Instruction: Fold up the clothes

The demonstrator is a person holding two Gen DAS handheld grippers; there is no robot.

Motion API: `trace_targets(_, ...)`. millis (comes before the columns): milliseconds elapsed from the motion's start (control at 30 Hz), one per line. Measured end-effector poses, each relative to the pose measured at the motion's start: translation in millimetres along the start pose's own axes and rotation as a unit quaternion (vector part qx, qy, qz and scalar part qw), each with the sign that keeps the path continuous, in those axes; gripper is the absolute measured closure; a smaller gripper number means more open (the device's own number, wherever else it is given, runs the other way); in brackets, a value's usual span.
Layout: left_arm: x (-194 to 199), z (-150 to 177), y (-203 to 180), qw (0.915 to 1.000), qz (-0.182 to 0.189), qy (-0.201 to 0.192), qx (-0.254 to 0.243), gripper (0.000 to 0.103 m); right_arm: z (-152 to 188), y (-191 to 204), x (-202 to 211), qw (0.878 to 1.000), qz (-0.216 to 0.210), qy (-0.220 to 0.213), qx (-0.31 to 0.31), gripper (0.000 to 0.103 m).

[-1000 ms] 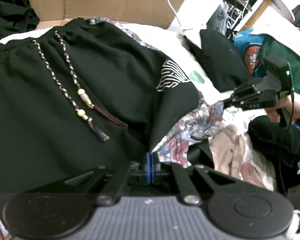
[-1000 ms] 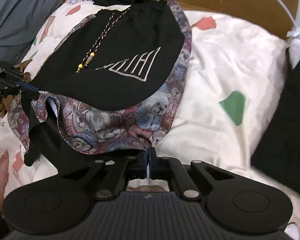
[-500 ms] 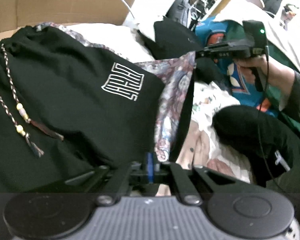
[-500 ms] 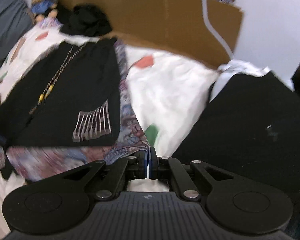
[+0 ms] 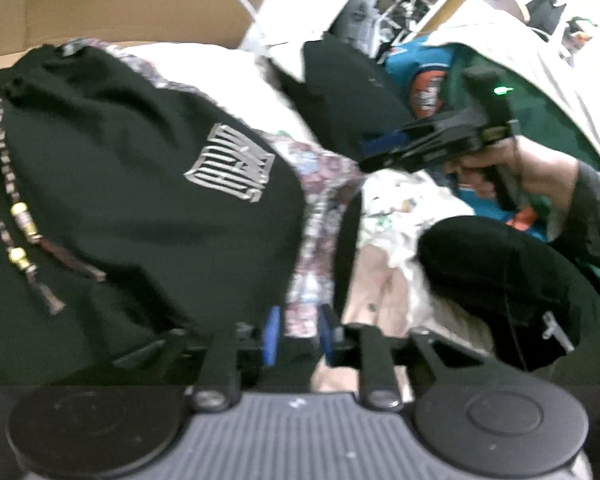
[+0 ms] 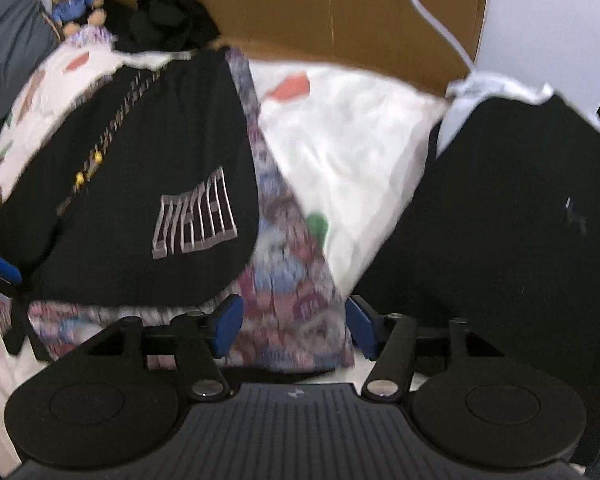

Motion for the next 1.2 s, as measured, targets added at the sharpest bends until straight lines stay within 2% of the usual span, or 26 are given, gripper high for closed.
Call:
trace_targets(67,-7.1,5.9,-7.3,0.9996,-0.007,0.012,-0.025,0.05,10.5,-6.1,-2.8,1.0,0.003,0.012,-0.012,0.039)
trace_targets(200,-19.2,16.5,-4.6,0.9964,-0.046,0.035,-0.062,0.051,23.2,-13.9,-6.2,0.999,0.002,0.027,-0.028,0.039)
trace_targets(233,-19.9,19.0,-1.7,0.9962,-0.05,0.039,-0.059,0.056,25.6,-14.4,-6.9,0.999,0.0,0.03,-0.028,0.039)
trace_targets(267,-20.5,20.2,-0.5,0.9964,-0.048,0.042,-0.056,0.072,27.4,-14.6,-7.5,0.999,-0.001,0.032,-0.028,0.039)
trace_targets(333,-20.9,22.0,1.0,0.9962,-0.041,0.051,-0.057,0.092,30.0,-13.6,-8.3,0.999,-0.005,0.035,-0.028,0.039)
trace_targets(400,-16.9,20.7,2.1,0.9958,-0.041,0.05,-0.064,0.096,30.9,-13.0,-9.1,0.999,-0.01,0.037,-0.028,0.039)
trace_targets(500,-2.1,12.9,8.7,0.998,-0.035,0.037,-0.037,0.097,30.9,-12.3,-8.3,0.999,-0.02,0.034,-0.029,0.039)
trace_targets(667,25.5,-0.5,34.4,0.9982,-0.059,0.006,0.011,0.097,30.6,-13.0,-9.4,0.999,-0.028,0.034,-0.033,0.039)
trace_targets(833,39.3,-8.1,43.8,0.9971,-0.061,-0.017,0.043,0.097,36.6,-10.6,-16.3,0.999,-0.024,0.036,-0.021,0.04)
trace_targets(1000,43.8,-2.8,46.1,0.9976,-0.048,-0.007,0.049,0.097,43.0,-10.4,-20.6,0.999,-0.027,0.043,-0.02,0.04)
trace_targets(1100,43.1,8.9,44.8,0.9979,-0.04,0.01,0.049,0.097,38.4,-9.4,-14.8,0.996,-0.064,0.03,-0.05,0.04)
trace_targets(1200,40.8,19.3,41.8,0.998,-0.035,0.024,0.047,0.097,33.7,-5.0,-7.7,0.995,-0.091,0.03,-0.041,0.04)
Point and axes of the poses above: each gripper's, at about its wrist camera, not at the fingertips, and x roughly against the way its jaws point, y to its left, z to its underside, the point moved 8 cm from there along -x, roughly the way its jaws point, and after that the axes turned 11 degrees about -y, right-handed, at the moved point
